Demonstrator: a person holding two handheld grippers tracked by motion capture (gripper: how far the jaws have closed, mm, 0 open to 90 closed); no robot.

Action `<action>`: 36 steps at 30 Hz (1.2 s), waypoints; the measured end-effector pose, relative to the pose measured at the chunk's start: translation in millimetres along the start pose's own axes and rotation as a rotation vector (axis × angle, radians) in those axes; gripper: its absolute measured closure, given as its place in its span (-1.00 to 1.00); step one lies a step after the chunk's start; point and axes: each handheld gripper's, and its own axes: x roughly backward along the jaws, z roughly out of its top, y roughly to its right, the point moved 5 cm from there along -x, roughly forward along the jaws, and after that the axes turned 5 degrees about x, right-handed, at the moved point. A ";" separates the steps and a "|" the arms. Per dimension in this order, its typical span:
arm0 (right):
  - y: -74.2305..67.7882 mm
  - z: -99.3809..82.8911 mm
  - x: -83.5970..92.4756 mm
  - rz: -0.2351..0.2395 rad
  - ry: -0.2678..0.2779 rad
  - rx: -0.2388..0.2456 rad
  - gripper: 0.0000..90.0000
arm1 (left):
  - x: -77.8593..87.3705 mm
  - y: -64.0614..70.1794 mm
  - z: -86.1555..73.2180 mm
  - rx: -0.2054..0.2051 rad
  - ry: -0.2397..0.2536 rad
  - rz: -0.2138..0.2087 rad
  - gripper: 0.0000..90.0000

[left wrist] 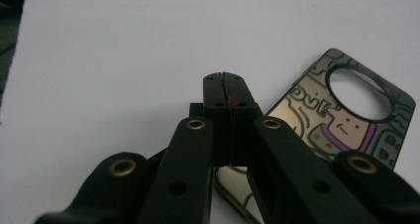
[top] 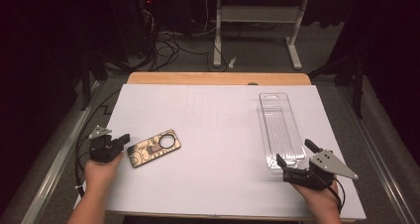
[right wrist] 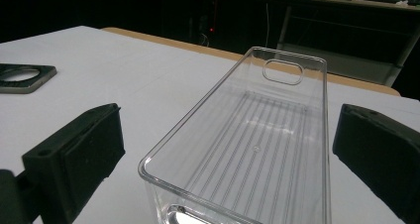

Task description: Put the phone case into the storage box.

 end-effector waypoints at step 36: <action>-0.7 2.0 1.6 0.002 0.009 0.006 -0.99 | 1.6 11.8 -34.7 -0.120 -0.179 0.004 1.00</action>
